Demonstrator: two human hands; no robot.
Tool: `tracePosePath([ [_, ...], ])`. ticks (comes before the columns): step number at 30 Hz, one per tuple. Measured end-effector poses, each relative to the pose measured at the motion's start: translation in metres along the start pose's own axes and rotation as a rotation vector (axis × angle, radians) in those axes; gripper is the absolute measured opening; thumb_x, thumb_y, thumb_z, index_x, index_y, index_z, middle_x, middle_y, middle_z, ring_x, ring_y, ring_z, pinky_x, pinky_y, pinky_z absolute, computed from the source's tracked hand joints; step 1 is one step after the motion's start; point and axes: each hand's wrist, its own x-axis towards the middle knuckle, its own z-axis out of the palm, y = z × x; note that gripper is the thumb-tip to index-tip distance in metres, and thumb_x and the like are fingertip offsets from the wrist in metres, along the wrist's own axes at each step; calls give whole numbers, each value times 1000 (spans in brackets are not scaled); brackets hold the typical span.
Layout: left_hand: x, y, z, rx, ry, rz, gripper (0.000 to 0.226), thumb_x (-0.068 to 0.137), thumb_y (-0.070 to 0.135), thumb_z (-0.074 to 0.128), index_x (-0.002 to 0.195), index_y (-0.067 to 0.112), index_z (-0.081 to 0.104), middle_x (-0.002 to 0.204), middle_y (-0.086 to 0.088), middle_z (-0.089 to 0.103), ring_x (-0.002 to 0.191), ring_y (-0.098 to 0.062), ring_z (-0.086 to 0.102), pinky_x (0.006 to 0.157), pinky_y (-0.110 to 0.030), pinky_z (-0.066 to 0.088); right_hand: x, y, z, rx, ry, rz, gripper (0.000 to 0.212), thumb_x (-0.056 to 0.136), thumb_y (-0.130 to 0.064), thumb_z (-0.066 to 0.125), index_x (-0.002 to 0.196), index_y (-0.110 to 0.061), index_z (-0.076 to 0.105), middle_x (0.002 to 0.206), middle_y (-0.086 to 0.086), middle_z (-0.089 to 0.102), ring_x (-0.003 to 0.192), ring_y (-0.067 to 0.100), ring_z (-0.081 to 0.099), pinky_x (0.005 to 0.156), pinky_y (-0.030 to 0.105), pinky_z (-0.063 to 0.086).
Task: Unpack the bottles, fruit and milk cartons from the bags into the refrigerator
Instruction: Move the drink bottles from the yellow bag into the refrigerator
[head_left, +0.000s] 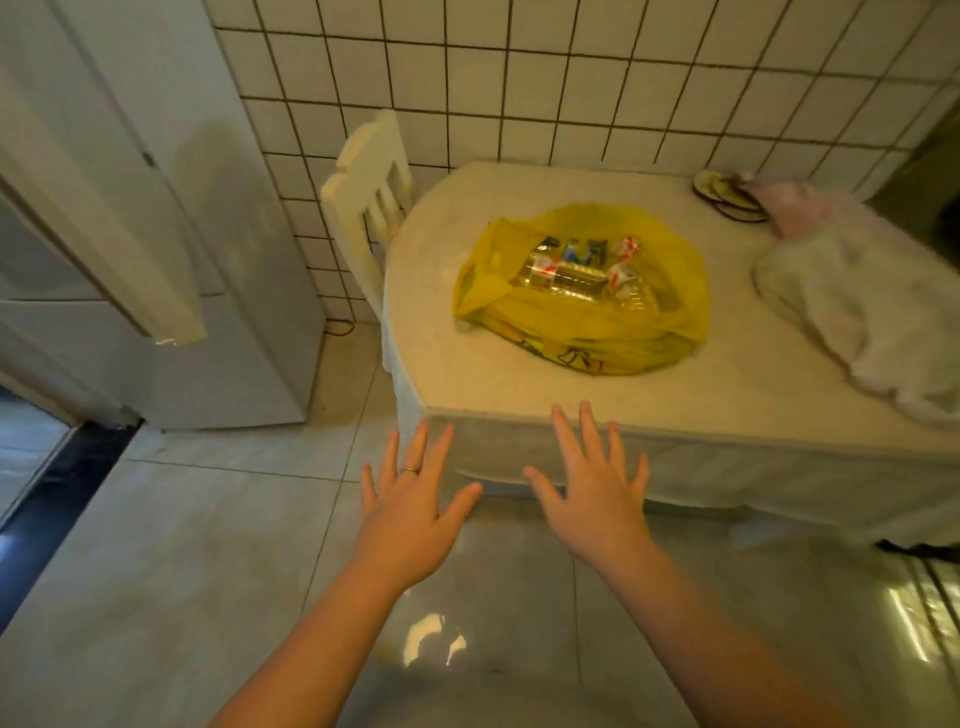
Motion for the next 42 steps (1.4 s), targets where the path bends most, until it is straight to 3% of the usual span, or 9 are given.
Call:
tracePosePath([
  [11,93,78,32,-2,-42,129,83,83,82,13,157,43,7,166,14,-6,153,-17,-12,122,-51,-1,51,86,-27,145,0,111,75,98,-62,37,154,-46,-10,163,-14,-23,151,23,-18,118,61,-4],
  [16,168,111,42,-28,-32,154,75,90,74,27,156,40,19,167,8,7,154,-22,0,122,-53,5,105,113,-51,120,95,113,74,96,-62,40,156,-42,3,166,-11,-7,153,24,-6,119,57,0],
  [23,277,139,37,-70,35,192,86,80,79,23,150,32,38,164,-3,25,152,-29,15,120,-51,19,205,126,-84,100,122,61,77,87,-66,34,156,-43,6,166,-13,7,153,22,6,119,51,11],
  [25,302,138,37,-55,20,188,79,84,76,30,147,30,43,161,-4,30,150,-29,20,120,-51,20,230,126,-88,113,144,5,77,86,-66,33,156,-42,11,165,-12,13,153,21,9,119,49,14],
  [30,358,129,38,45,-59,233,47,98,52,50,137,25,55,142,-3,55,133,-25,46,112,-46,33,288,125,-91,127,85,-77,69,97,-41,55,156,-32,21,162,-8,25,151,20,17,119,45,16],
  [34,381,122,35,33,-218,155,39,100,46,47,132,26,59,131,-2,64,114,-26,62,94,-40,50,339,122,-84,74,-45,-135,64,99,-38,50,156,-28,22,160,-3,29,148,21,23,119,46,22],
  [37,392,115,33,107,-204,134,33,100,44,46,122,27,65,123,-2,68,108,-25,64,87,-39,53,379,119,-73,-14,-107,-188,63,99,-38,51,155,-29,23,160,-3,30,148,23,24,118,47,25],
  [42,400,96,24,198,-91,-179,51,90,51,56,134,24,55,140,-6,50,128,-33,44,96,-45,48,433,106,-55,-140,-181,-260,68,98,-38,53,156,-28,18,162,2,21,148,27,22,120,52,22],
])
